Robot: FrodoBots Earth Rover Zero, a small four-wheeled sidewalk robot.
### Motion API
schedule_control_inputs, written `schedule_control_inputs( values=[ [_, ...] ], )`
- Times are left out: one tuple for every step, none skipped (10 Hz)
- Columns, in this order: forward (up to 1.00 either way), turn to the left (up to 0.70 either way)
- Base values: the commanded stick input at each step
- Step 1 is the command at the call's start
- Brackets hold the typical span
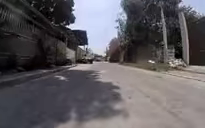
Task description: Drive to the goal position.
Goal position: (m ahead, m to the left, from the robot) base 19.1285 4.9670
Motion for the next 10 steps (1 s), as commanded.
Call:
schedule_control_inputs(
  values=[
    [1.0, 0.0],
    [1.0, 0.0],
    [1.0, 0.0],
    [1.0, 0.0],
    [1.0, 0.0],
    [1.0, 0.01],
    [1.0, 0.02],
    [1.0, 0.03],
    [1.0, 0.0],
    [1.0, 0.0]
  ],
)
